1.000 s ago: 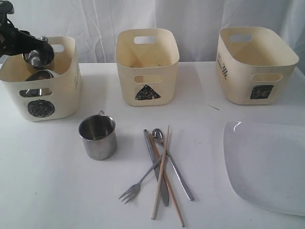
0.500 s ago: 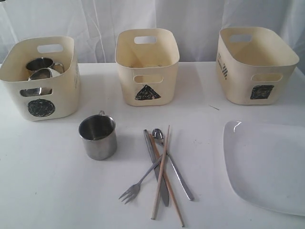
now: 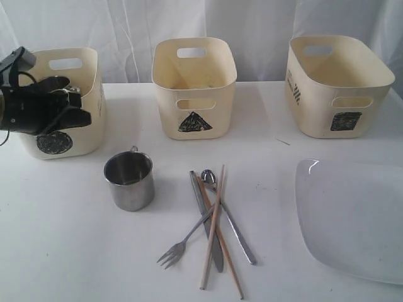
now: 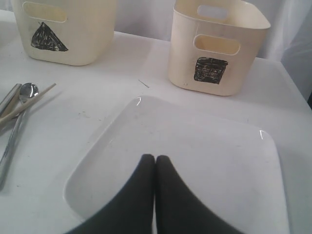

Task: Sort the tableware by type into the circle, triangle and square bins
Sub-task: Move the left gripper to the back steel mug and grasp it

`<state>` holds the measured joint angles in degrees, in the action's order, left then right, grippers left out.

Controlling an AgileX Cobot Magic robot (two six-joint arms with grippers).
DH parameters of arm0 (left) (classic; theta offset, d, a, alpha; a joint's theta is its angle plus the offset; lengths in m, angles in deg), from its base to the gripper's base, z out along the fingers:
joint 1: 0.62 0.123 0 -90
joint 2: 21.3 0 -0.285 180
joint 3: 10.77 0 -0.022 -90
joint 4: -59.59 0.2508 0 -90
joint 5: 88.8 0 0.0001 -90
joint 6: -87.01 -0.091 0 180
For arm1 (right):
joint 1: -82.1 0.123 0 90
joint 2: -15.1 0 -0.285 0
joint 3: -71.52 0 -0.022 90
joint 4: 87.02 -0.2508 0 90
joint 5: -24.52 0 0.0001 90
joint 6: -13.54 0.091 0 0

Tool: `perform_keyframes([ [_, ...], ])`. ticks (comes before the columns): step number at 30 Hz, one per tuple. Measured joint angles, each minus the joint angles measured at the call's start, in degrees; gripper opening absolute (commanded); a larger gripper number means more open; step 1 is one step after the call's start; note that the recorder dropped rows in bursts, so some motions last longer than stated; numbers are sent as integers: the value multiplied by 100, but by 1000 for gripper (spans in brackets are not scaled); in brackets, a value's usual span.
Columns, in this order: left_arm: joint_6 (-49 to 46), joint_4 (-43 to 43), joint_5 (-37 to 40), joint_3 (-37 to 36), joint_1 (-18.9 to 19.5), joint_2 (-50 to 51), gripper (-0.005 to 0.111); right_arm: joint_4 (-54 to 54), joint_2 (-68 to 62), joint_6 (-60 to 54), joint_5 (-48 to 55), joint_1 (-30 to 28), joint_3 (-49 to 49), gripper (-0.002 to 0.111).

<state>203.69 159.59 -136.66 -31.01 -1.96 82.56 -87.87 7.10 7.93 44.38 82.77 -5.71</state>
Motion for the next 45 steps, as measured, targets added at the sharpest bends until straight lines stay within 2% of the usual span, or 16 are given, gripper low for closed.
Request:
perform_keyframes([
  [4,-422,10,1904,-460,0,-386,0,0,0,0,0,0,0,0],
  [7,-3014,10,4488,-819,0,-1256,0,0,0,0,0,0,0,0],
  [9,-5107,10,5622,-999,0,-1516,0,0,0,0,0,0,0,0],
  [11,-5992,-129,6230,-1164,0,-1554,0,0,0,0,0,0,0,0],
  [14,-6236,-1244,4992,-1388,-28,-1708,0,0,0,0,0,0,0,0],
  [15,-6217,-1213,3902,-1530,-221,-1845,0,0,0,0,0,0,0,0],
  [16,-5803,-1128,3483,-1542,-642,-1949,0,0,0,0,0,0,0,0],
  [17,-5402,-1081,3637,-1518,-917,-1992,0,0,0,0,0,0,0,0],
  [18,-4651,-1043,4525,-1420,-1388,-2014,0,0,0,0,0,0,0,0],
  [20,-4146,-1434,5304,-1137,-1825,-2014,0,0,0,0,0,0,0,0],
  [23,-4267,-2950,5297,-608,-2218,-1945,0,0,0,0,0,0,0,0],
  [27,-5595,-4732,6141,-295,-2473,-1590,0,0,0,0,0,0,0,0],
  [34,-10941,-8647,8500,-282,-2476,-1063,0,0,0,0,0,0,0,0],
  [36,-11934,-9376,8790,-282,-2486,-1065,0,0,0,0,0,0,0,0],
  [42,-11934,-9887,7917,-198,-2521,-1065,1,0,0,0,0,0,0,0],
  [45,-11668,-9887,7487,-61,-2521,-1076,16,0,0,0,0,0,0,0],
])
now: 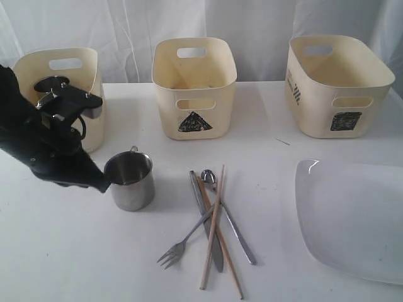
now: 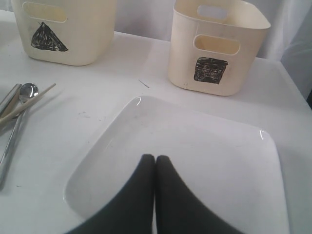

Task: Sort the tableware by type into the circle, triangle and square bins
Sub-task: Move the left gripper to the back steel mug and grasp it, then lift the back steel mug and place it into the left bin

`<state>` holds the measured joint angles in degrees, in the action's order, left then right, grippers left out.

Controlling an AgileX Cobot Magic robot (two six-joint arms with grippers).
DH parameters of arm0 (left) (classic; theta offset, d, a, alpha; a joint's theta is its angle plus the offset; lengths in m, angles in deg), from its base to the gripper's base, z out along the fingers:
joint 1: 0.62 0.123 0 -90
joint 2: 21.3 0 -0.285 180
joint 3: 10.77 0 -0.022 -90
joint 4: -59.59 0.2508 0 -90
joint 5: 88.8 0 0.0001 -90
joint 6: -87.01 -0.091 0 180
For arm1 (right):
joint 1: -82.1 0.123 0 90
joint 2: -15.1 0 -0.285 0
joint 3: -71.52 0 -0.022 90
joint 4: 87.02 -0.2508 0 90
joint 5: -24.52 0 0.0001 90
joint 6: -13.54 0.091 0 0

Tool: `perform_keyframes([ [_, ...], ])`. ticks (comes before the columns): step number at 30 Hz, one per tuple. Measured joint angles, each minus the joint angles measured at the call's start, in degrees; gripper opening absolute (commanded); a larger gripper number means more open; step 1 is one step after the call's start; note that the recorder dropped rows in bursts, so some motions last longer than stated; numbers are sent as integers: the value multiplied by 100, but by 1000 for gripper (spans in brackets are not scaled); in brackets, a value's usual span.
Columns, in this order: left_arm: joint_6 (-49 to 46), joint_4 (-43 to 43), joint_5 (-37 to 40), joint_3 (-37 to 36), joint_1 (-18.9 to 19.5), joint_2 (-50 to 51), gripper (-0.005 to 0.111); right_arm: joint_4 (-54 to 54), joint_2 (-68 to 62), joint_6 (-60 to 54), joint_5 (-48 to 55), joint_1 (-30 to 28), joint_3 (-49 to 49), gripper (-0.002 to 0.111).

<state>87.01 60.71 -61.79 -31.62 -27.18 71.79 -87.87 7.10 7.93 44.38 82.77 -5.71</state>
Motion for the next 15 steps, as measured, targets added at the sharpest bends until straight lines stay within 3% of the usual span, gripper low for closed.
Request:
perform_keyframes([
  [5,420,-4,-804,61,0,72,39,0,0,0,0,0,0,0],
  [15,835,-24,-1787,73,0,1184,40,0,0,0,0,0,0,0],
])
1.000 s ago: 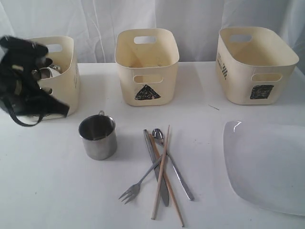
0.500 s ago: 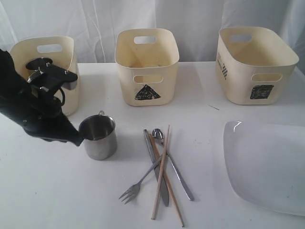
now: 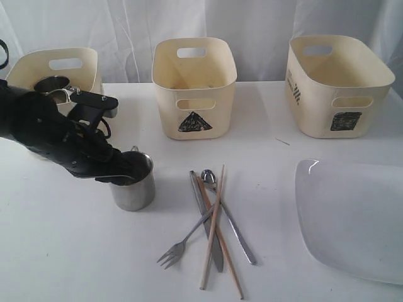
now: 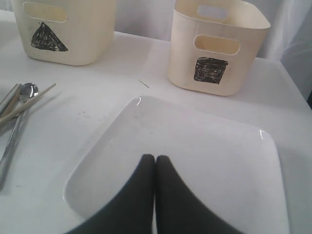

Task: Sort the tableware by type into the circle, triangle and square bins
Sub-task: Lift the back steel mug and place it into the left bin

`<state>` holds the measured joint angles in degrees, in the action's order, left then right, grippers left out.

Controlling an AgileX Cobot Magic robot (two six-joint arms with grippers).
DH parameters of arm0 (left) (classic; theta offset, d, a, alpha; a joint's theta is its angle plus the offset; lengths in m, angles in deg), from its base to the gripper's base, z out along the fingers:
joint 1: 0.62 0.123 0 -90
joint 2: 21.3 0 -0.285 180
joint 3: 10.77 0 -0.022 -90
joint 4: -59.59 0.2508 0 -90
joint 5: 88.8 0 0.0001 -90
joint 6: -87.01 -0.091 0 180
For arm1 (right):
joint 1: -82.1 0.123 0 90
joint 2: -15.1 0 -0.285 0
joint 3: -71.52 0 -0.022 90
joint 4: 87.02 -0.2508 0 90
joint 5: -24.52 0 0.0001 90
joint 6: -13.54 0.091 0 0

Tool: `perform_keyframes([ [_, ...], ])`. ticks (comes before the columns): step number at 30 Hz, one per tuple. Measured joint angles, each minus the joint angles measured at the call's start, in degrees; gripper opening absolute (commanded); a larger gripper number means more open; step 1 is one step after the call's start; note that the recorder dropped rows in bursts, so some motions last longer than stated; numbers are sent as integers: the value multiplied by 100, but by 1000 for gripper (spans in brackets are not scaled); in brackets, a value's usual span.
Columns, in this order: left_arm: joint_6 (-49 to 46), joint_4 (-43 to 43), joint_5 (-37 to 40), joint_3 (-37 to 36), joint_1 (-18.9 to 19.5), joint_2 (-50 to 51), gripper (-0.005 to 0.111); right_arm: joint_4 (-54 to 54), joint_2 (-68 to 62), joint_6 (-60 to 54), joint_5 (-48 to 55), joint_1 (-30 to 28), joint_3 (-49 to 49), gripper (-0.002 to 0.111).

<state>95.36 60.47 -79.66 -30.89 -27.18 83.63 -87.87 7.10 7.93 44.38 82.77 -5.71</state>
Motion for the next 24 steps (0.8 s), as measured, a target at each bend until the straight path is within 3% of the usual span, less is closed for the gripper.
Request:
perform_keyframes([
  [2,89,0,-129,0,0,148,33,0,0,0,0,0,0,0],
  [6,165,0,-206,0,0,176,0,0,0,0,0,0,0,0],
  [12,105,14,-167,44,53,-358,0,0,0,0,0,0,0,0],
  [17,59,37,-165,360,444,-1334,0,0,0,0,0,0,0,0],
  [24,-278,52,-2351,595,1382,-1969,0,0,0,0,0,0,0,0],
])
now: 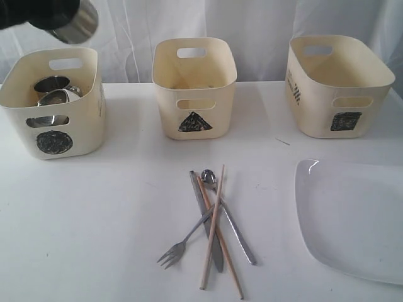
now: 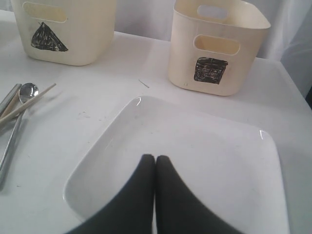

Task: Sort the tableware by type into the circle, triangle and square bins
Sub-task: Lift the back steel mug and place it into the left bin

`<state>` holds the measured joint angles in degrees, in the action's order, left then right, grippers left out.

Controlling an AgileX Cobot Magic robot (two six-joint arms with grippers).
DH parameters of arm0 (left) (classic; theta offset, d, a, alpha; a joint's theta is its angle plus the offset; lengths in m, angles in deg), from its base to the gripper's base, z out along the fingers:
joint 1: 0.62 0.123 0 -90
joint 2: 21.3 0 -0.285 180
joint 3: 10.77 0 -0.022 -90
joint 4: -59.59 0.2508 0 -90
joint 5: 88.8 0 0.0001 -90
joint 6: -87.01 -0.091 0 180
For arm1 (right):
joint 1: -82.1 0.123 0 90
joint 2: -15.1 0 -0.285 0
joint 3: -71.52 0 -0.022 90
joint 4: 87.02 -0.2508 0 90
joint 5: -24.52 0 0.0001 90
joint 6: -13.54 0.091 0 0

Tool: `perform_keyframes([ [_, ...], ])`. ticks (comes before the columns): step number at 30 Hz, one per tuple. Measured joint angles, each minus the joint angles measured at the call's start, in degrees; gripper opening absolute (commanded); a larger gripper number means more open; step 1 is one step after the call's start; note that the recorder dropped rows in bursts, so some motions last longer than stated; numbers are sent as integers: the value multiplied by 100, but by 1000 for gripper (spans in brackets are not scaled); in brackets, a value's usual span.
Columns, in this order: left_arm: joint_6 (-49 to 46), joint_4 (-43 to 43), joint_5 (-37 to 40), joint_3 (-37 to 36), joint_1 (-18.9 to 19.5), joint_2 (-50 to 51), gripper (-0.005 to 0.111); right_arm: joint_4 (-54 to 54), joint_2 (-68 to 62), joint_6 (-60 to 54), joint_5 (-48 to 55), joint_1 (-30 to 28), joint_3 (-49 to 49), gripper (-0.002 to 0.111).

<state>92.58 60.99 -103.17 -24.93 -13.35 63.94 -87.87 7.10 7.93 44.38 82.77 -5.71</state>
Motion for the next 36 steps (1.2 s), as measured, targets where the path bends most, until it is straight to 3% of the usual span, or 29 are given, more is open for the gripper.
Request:
perform_keyframes([
  [7,-1200,11,-2196,9,503,1165,0,0,0,0,0,0,0,0],
  [9,-1487,11,-2474,99,580,1641,0,0,0,0,0,0,0,0],
  [14,-1598,11,-2203,498,758,2562,3,0,0,0,0,0,0,0],
  [23,-598,45,-1617,1101,793,3261,40,0,0,0,0,0,0,0],
  [26,-494,55,-1486,1216,793,3293,45,0,0,0,0,0,0,0],
  [32,-558,55,-1308,1276,793,3037,44,0,0,0,0,0,0,0],
  [34,-558,55,-1009,1276,793,2722,32,0,0,0,0,0,0,0],
  [36,-558,55,-532,1276,793,2339,9,0,3,0,0,0,0,0],
])
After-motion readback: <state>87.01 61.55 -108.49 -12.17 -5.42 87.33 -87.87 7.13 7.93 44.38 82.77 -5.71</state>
